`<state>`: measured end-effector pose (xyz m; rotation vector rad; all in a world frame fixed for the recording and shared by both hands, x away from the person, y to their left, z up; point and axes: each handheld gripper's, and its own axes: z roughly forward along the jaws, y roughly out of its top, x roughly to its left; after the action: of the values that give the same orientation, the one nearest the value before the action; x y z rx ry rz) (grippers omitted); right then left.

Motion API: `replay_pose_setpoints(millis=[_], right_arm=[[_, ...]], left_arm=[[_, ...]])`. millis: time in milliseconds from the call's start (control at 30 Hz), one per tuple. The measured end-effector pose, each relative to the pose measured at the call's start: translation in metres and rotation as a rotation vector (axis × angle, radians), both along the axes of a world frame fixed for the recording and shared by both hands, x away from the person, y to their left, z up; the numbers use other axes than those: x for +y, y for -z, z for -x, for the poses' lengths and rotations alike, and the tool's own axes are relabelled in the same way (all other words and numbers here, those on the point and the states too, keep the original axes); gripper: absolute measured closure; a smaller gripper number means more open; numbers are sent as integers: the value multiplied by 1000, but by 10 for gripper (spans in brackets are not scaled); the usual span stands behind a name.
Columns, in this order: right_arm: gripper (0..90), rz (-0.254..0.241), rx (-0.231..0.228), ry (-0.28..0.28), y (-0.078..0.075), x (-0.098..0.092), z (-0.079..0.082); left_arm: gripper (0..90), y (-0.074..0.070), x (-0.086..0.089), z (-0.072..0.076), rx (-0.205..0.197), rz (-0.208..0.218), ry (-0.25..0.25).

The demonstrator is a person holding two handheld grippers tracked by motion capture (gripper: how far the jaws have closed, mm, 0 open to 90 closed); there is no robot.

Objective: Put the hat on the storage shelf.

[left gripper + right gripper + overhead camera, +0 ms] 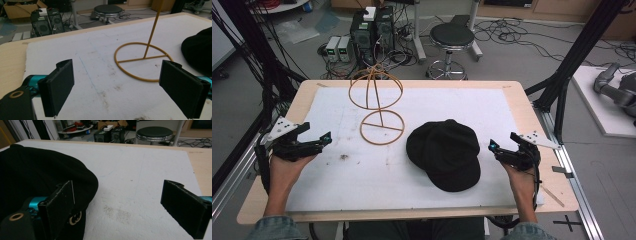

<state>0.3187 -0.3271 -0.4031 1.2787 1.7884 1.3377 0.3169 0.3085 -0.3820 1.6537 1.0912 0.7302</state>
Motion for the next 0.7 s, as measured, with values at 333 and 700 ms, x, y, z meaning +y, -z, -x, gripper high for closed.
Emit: replay_pose_setpoints(millis=[333,700], right_arm=[[114,16,0,-3,-1,2,1],[114,20,-5,-5,-3,3,1]], left_arm=[[132,1,0,-1,3,-3,0],[132,1,0,-1,1,-2,-3]])
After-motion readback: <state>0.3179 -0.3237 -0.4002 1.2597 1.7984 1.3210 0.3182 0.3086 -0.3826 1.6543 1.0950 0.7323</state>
